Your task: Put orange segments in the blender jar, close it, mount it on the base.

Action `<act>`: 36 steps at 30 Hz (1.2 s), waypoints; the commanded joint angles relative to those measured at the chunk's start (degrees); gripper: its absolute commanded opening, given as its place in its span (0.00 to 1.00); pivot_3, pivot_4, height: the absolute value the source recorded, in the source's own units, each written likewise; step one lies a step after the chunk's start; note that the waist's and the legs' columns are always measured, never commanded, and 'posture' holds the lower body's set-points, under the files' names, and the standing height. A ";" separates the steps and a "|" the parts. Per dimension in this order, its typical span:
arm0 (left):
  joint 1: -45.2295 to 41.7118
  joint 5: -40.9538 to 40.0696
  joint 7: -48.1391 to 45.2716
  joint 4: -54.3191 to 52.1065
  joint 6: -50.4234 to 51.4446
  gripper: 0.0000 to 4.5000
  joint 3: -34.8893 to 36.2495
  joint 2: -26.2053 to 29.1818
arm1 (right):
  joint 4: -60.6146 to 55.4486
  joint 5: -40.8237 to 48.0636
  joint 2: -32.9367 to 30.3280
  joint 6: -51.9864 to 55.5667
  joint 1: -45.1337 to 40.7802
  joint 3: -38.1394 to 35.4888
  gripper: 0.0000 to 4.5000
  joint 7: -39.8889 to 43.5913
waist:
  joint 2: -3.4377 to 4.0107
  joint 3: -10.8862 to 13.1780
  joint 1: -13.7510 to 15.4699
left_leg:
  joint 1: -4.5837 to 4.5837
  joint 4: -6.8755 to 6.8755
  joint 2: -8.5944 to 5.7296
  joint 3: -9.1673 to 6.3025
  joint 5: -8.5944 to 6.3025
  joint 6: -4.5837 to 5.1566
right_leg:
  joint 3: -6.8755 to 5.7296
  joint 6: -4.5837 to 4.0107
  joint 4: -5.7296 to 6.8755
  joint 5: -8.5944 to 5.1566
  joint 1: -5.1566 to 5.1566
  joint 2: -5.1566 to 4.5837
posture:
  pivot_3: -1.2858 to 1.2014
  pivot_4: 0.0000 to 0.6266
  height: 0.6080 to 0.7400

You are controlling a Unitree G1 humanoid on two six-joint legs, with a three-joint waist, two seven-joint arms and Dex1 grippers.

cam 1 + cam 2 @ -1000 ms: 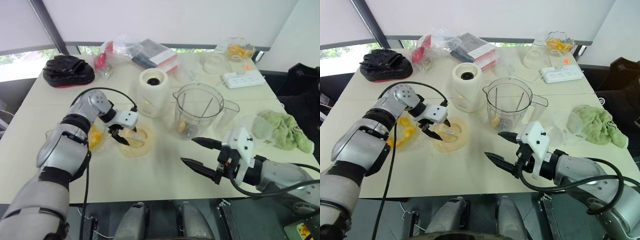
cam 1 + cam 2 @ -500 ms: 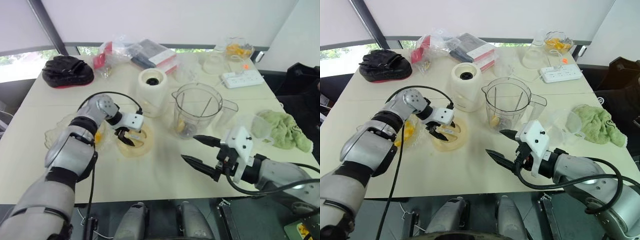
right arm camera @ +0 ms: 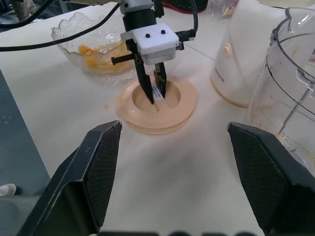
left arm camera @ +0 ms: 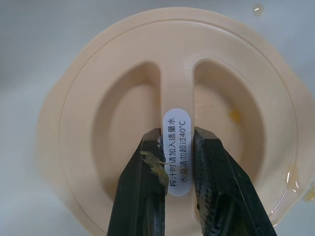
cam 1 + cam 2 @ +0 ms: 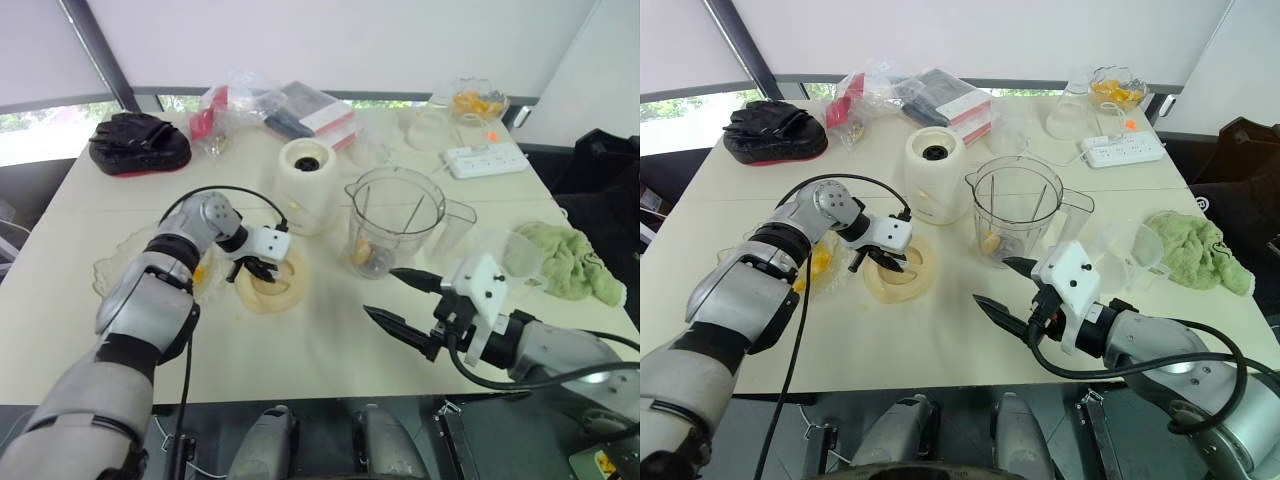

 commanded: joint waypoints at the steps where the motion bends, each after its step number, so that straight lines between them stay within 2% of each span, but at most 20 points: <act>1: 0.19 -0.70 0.26 0.64 2.10 0.05 2.08 0.05 | -1.90 -0.61 1.10 -0.85 1.56 -0.52 0.80 -0.80 | 0.00 0.00 0.06 | 0.00 0.00 0.00 0.00 0.00 0.00 | 0.00 0.00 0.01 0.00 0.00 0.00 | 0.52 0.24 1.00; 5: -0.57 -2.91 -0.38 -0.61 1.70 0.05 4.97 1.05 | -1.38 -2.87 3.06 -2.06 5.72 -0.66 0.80 -1.65 | -0.04 0.02 0.10 | -0.01 0.01 0.00 0.00 0.00 0.00 | 0.00 0.00 0.02 0.00 -0.02 0.00 | 0.52 0.24 1.00; 11: -3.23 -9.16 -5.31 -4.58 1.76 0.05 11.50 3.06 | 1.28 -13.62 7.37 -6.28 10.28 0.46 0.80 -5.35 | -0.06 0.02 -0.03 | -0.04 0.01 0.00 0.00 0.03 -0.06 | 0.00 0.00 0.05 0.00 -0.08 0.02 | 0.52 0.24 1.00; 15: -6.38 -13.48 -9.21 -7.92 3.75 0.05 15.17 4.08 | 6.14 -22.21 13.30 -9.79 10.68 1.06 0.80 -11.21 | -0.06 0.02 -0.10 | -0.04 0.01 0.00 0.00 0.16 -0.29 | 0.00 0.00 0.06 0.00 -0.09 0.05 | 0.52 0.24 1.00; 23: -10.04 -17.69 -12.13 -12.65 8.44 0.05 17.90 3.52 | 13.84 -28.76 22.16 -13.78 7.08 0.65 0.80 -14.97 | -0.04 0.01 -1.16 | -0.04 -0.01 -0.01 0.03 0.19 -0.34 | 0.05 0.00 0.09 0.00 -0.14 0.07 | 0.52 0.24 1.00; 36: -9.07 -18.32 -12.95 -17.15 10.02 0.05 18.05 5.17 | 23.18 -36.00 28.26 -17.71 -2.41 1.83 0.80 -15.82 | -0.03 0.01 -1.38 | -0.09 -0.07 -0.02 0.12 0.23 -0.41 | 0.16 0.00 0.18 0.00 -0.32 0.07 | 0.52 0.24 1.00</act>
